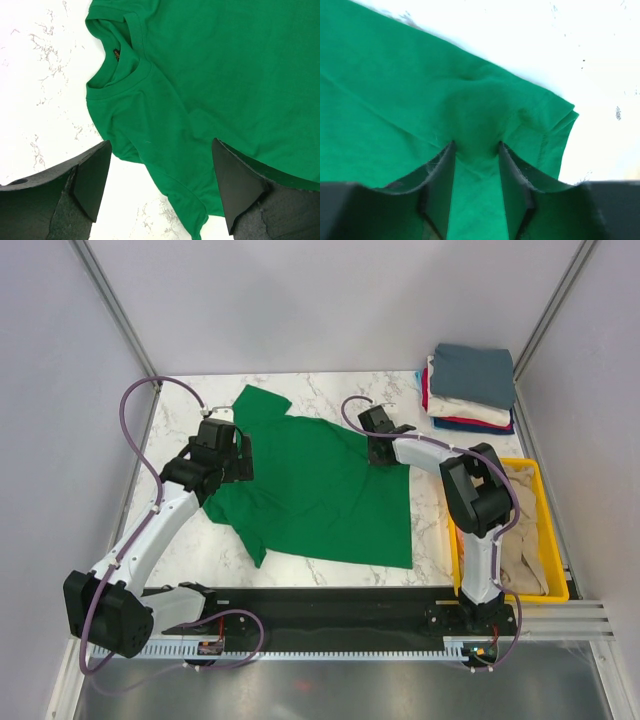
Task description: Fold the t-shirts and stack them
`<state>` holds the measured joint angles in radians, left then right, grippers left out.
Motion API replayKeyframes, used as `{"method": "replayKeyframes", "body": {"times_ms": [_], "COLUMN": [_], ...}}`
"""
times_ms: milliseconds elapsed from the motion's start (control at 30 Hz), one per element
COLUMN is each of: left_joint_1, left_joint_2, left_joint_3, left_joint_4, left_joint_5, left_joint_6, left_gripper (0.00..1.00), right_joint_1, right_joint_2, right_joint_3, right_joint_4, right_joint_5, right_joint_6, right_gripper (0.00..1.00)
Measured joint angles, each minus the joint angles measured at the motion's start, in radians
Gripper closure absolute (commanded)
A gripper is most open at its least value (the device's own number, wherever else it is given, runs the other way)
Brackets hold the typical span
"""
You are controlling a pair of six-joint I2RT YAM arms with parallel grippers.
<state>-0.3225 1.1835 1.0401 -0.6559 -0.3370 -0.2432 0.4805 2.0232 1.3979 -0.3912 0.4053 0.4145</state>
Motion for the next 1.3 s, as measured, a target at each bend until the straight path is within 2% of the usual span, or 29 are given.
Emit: {"method": "replayKeyframes", "body": {"times_ms": [67, 167, 200, 233, 333, 600, 833, 867, 967, 1000, 1067, 1100, 1167, 1300], "left_joint_1": [0.000, 0.000, 0.000, 0.000, 0.000, 0.000, 0.000, 0.000, 0.000, 0.000, 0.000, 0.000, 0.000, 0.000], "left_joint_2": [0.000, 0.000, 0.000, 0.000, 0.000, 0.000, 0.000, 0.000, 0.000, 0.000, 0.002, 0.002, 0.002, 0.011], "left_joint_3": [0.000, 0.000, 0.000, 0.000, 0.000, 0.000, 0.000, 0.000, 0.000, 0.000, 0.000, 0.000, 0.000, 0.000], "left_joint_4": [0.000, 0.000, 0.000, 0.000, 0.000, 0.000, 0.000, 0.000, 0.000, 0.000, 0.000, 0.000, 0.000, 0.000], "left_joint_5": [0.002, 0.006, 0.006, 0.006, 0.006, 0.006, 0.007, 0.007, 0.007, 0.007, 0.008, 0.009, 0.010, 0.013], "left_joint_6": [0.000, 0.001, 0.002, 0.002, 0.003, 0.008, 0.010, 0.010, 0.011, 0.011, 0.013, 0.015, 0.018, 0.019], "left_gripper": [0.12, 0.12, 0.12, 0.13, 0.13, 0.13, 0.13, 0.13, 0.13, 0.13, 0.13, 0.13, 0.13, 0.13], "right_joint_1": [-0.005, -0.006, -0.006, -0.006, -0.006, -0.011, -0.083, -0.100, -0.158, -0.184, -0.226, -0.245, -0.278, -0.301], "right_joint_2": [0.011, 0.015, 0.017, 0.018, 0.019, 0.018, 0.040, 0.057, 0.150, 0.201, 0.286, 0.324, 0.356, 0.336], "right_joint_3": [0.000, 0.007, 0.008, 0.008, 0.008, 0.051, 0.241, 0.278, 0.419, 0.486, 0.595, 0.639, 0.664, 0.655], "right_joint_4": [0.000, 0.001, 0.001, 0.001, 0.001, -0.048, -0.103, -0.103, -0.117, -0.130, -0.157, -0.167, -0.188, -0.226], "right_joint_5": [0.000, 0.000, 0.000, 0.000, 0.005, 0.026, 0.014, 0.011, -0.011, -0.031, -0.070, -0.088, -0.116, -0.159], "right_joint_6": [-0.002, -0.010, -0.011, -0.014, -0.013, -0.024, -0.045, -0.045, -0.042, -0.040, -0.035, -0.035, -0.034, -0.034], "right_gripper": [0.62, 0.81, 0.90, 0.93, 0.95, 0.93, 0.90, 0.89, 0.72, 0.48, 0.32, 0.20, 0.16, 0.15]}}
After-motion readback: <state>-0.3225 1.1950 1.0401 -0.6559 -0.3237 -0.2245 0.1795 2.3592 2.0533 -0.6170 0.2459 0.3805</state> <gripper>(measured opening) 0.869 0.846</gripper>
